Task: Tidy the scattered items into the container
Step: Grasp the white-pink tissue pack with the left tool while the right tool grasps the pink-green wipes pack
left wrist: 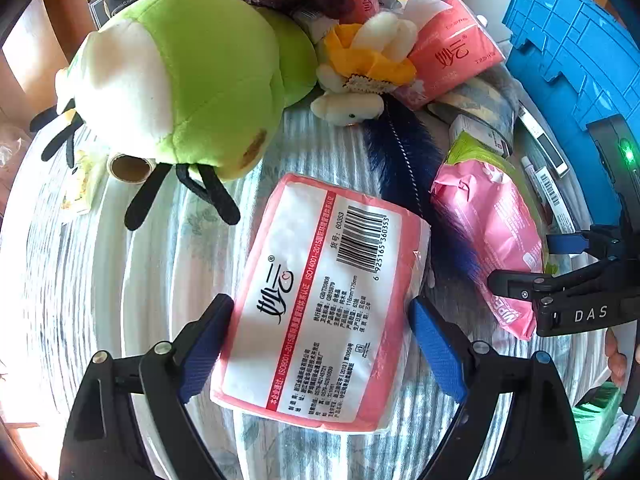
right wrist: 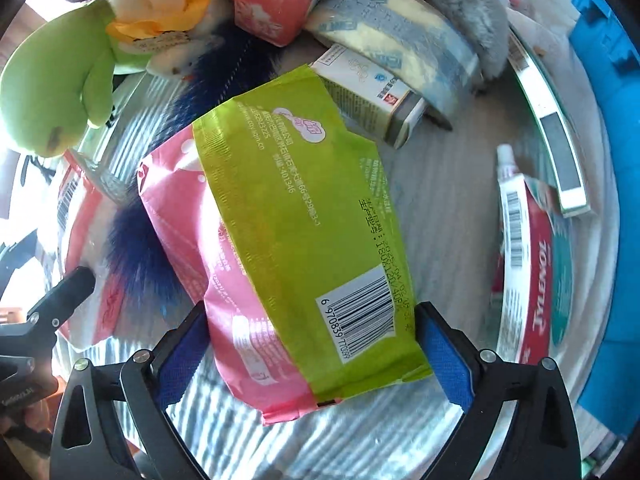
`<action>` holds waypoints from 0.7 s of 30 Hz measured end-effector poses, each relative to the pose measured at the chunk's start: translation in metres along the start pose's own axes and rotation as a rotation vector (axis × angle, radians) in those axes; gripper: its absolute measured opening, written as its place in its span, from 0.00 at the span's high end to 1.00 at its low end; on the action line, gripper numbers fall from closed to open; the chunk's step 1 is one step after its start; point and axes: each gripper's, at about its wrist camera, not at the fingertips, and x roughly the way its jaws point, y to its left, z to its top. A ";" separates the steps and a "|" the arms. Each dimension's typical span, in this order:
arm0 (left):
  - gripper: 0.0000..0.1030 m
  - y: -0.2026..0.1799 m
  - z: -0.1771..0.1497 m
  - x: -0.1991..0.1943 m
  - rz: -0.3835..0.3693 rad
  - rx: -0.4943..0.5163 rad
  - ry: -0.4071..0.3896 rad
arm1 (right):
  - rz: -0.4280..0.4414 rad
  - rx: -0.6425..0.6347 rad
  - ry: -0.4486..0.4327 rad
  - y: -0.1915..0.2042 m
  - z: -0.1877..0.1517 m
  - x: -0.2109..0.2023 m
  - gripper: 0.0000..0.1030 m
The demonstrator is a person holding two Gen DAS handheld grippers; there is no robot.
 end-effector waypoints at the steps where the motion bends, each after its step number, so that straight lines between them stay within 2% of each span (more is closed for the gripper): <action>1: 0.13 0.000 0.000 -0.001 0.008 0.004 0.001 | -0.002 0.000 -0.004 0.000 -0.002 -0.001 0.03; 9: 0.10 0.005 0.005 0.003 0.038 0.023 0.010 | -0.006 -0.014 -0.075 0.003 0.003 -0.015 0.01; 14: 0.08 0.004 0.006 0.007 0.044 0.027 -0.007 | -0.047 -0.035 -0.062 0.006 0.009 -0.005 0.01; 21: 0.08 0.007 0.006 0.007 0.051 0.029 -0.026 | -0.058 -0.042 -0.081 0.003 0.011 0.002 0.00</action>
